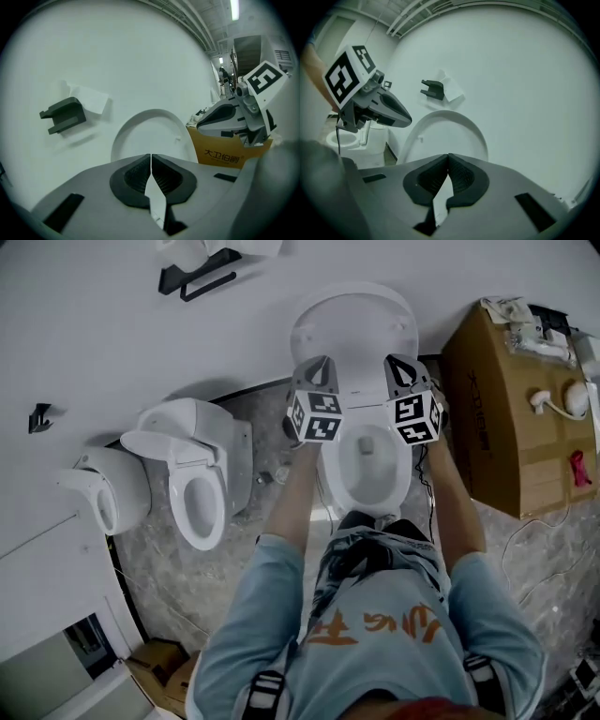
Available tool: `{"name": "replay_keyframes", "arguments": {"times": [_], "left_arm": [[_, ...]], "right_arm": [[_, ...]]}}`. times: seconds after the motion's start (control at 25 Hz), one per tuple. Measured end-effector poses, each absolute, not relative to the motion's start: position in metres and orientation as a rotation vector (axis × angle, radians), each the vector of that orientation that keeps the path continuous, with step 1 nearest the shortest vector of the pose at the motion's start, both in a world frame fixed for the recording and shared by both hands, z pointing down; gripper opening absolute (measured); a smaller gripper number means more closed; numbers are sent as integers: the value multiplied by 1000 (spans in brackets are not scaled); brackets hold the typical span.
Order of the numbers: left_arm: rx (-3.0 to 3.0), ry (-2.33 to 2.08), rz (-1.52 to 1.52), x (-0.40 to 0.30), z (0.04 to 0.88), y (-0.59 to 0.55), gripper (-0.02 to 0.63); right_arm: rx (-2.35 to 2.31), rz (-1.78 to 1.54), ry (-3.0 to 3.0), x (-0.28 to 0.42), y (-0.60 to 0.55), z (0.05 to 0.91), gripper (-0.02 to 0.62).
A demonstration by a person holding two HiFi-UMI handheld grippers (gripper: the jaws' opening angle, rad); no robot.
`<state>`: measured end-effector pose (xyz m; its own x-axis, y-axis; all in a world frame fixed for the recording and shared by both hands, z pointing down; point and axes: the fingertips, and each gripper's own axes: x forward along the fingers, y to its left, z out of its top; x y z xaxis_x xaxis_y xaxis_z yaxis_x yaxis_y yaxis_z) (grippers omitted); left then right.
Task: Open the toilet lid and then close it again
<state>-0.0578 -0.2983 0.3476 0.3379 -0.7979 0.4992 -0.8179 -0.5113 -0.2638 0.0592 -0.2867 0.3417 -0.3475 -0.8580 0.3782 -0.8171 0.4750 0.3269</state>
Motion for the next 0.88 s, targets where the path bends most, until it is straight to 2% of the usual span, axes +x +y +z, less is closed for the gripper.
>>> {"name": "replay_keyframes", "arguments": {"times": [0.08, 0.24, 0.36, 0.4, 0.52, 0.56, 0.8, 0.88], "left_arm": [[2563, -1551, 904, -56, 332, -318, 34], [2627, -1541, 950, -48, 311, -354, 34], [2666, -1539, 1010, -46, 299, -376, 38], [2674, -1528, 1027, -45, 297, -383, 54], [2689, -1438, 1140, -40, 298, -403, 248], [2691, -1413, 1202, -40, 300, -410, 261], [2658, -1347, 1387, -46, 320, -439, 255], [2674, -1361, 1415, -48, 319, -443, 192]], "right_arm": [[1405, -174, -2190, 62, -307, 326, 15], [1433, -247, -2142, 71, -343, 298, 87], [1395, -292, -2141, 71, -367, 282, 103], [1369, -302, -2140, 71, -374, 280, 114], [1275, -330, -2124, 66, -397, 280, 146], [1238, -342, -2115, 63, -404, 282, 146], [1075, -460, -2029, 50, -436, 299, 147], [1055, -472, -2020, 48, -440, 300, 146]]}}
